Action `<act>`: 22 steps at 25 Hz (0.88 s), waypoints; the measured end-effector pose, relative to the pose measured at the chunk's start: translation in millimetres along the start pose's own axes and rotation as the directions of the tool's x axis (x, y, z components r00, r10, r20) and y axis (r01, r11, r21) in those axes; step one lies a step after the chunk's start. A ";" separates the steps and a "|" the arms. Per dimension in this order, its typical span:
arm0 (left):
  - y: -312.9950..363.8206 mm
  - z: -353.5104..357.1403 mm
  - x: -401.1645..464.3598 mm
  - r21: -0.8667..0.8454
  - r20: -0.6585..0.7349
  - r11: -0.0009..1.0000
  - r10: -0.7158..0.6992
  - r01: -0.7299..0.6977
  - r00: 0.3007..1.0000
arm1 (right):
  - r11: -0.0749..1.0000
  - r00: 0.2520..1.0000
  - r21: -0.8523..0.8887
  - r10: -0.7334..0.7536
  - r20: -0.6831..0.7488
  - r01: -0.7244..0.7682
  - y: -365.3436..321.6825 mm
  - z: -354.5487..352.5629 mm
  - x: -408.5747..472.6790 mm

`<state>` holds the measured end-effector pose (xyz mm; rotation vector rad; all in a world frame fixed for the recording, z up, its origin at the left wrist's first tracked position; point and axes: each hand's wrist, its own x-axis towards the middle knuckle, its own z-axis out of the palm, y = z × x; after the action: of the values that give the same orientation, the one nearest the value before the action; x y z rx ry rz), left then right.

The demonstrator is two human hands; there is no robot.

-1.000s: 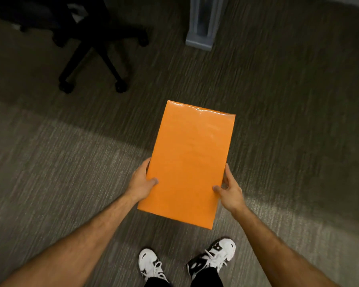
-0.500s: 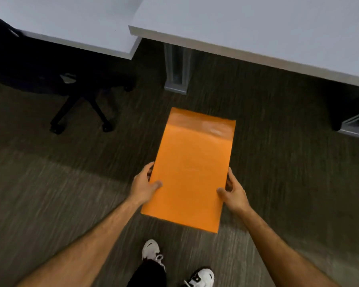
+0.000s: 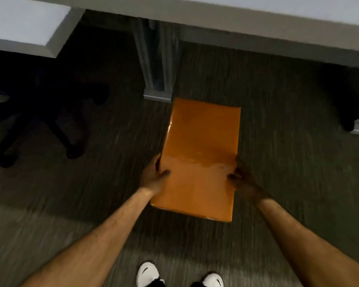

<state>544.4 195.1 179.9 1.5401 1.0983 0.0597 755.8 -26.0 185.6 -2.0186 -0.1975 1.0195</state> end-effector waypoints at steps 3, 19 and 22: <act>-18.6 28.5 71.8 0.058 -0.010 0.996 0.066 -0.065 0.998 | 0.998 0.999 0.033 -0.050 -0.008 0.051 23.6 2.5 70.2; -147.3 118.2 264.0 0.623 0.053 0.714 0.368 -0.319 0.928 | 0.900 0.941 -0.381 -0.292 -0.169 0.211 148.1 80.4 271.7; -149.4 113.1 260.8 0.815 0.234 0.386 0.463 -0.433 0.855 | 0.719 0.925 -0.647 -0.375 -0.057 0.252 160.6 97.9 252.0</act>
<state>667.0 261.4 -109.5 2.7512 0.6764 -0.1119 815.5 51.6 -113.2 -2.5448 -0.8586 0.5684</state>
